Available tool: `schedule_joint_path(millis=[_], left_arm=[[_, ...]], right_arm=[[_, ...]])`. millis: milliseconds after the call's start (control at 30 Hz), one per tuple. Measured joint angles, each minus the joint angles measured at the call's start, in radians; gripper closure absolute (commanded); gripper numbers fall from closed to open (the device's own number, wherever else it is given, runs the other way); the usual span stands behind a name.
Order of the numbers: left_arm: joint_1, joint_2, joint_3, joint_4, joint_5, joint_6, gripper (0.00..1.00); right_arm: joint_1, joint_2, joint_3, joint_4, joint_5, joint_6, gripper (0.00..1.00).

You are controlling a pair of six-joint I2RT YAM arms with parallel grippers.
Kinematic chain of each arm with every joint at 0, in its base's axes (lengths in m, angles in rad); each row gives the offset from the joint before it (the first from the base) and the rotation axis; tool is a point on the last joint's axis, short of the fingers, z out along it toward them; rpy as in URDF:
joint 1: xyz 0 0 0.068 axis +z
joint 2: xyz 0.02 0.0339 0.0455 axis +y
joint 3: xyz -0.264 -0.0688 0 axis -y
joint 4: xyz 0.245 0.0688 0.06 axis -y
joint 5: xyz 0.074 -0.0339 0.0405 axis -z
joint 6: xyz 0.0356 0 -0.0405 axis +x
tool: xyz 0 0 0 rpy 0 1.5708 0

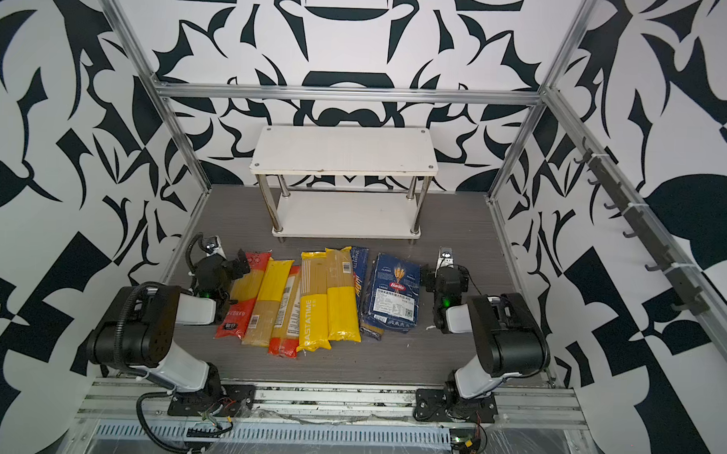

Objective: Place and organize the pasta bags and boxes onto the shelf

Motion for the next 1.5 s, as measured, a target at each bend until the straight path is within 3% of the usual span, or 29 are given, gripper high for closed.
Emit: schedule_joint_path(millis=[1500], left_arm=[[0.021,0.0,0.0,-0.009,0.05,-0.001,0.0]], right_arm=[[-0.008,-0.03,0.001,-0.037,-0.039,0.004,0.02]])
